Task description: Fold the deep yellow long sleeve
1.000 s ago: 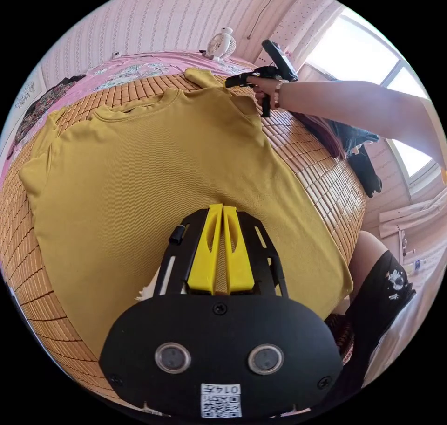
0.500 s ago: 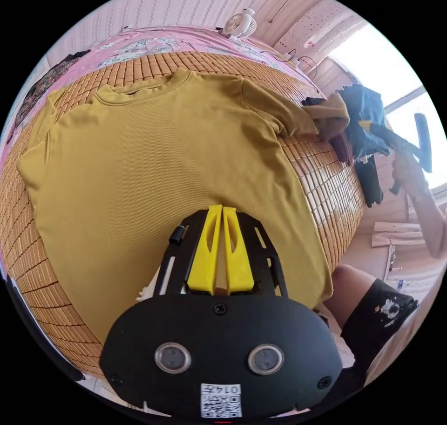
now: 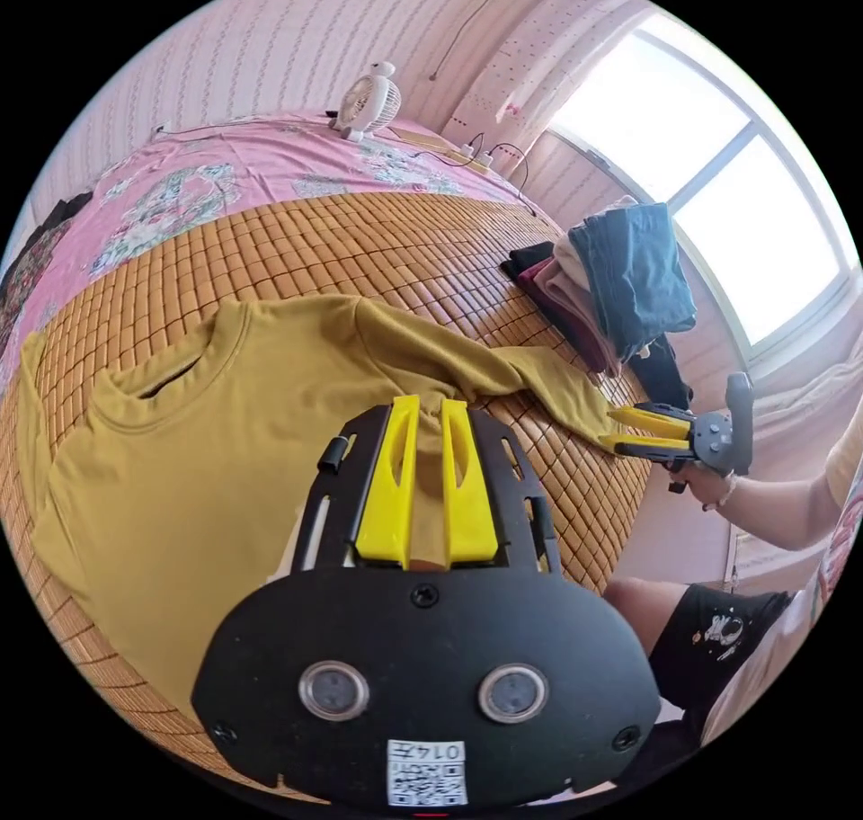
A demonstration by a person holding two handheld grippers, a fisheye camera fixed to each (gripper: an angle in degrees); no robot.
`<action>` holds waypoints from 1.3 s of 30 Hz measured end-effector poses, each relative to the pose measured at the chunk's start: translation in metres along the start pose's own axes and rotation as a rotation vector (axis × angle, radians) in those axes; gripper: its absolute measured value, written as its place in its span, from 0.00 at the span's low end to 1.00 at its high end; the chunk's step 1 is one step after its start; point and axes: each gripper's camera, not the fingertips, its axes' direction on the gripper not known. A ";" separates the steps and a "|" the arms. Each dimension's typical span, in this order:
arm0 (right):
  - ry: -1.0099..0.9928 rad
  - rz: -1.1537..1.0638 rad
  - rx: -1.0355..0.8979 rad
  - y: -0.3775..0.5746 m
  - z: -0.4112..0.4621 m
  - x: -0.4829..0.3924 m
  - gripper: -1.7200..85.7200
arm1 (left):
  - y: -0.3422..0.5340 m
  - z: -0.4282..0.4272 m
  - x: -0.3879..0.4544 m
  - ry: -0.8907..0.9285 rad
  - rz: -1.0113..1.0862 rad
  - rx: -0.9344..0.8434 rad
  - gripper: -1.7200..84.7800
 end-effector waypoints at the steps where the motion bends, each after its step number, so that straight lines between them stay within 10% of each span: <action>1: 0.006 0.039 -0.053 -0.003 0.017 0.012 0.13 | -0.015 0.011 0.005 -0.004 0.026 -0.013 0.07; 8: -0.499 0.293 -0.102 0.011 0.007 0.100 0.04 | -0.061 0.067 0.024 -0.051 0.084 -0.146 0.06; 12: -1.136 0.469 -0.035 0.041 -0.016 0.147 0.04 | -0.064 0.077 0.026 -0.072 0.046 -0.181 0.04; 19: -0.401 0.712 0.093 0.081 -0.044 0.205 0.06 | -0.081 0.065 0.038 -0.025 0.046 -0.132 0.03; 25: -0.169 0.383 0.132 0.059 -0.055 0.142 0.12 | -0.096 0.061 0.037 -0.059 0.051 -0.091 0.06; 33: -0.069 0.219 -0.027 0.026 -0.001 0.112 0.07 | -0.106 0.093 0.029 -0.135 0.021 -0.250 0.05; 39: -0.453 0.330 -0.101 0.033 -0.020 0.140 0.03 | -0.109 0.094 0.037 -0.177 0.058 -0.244 0.03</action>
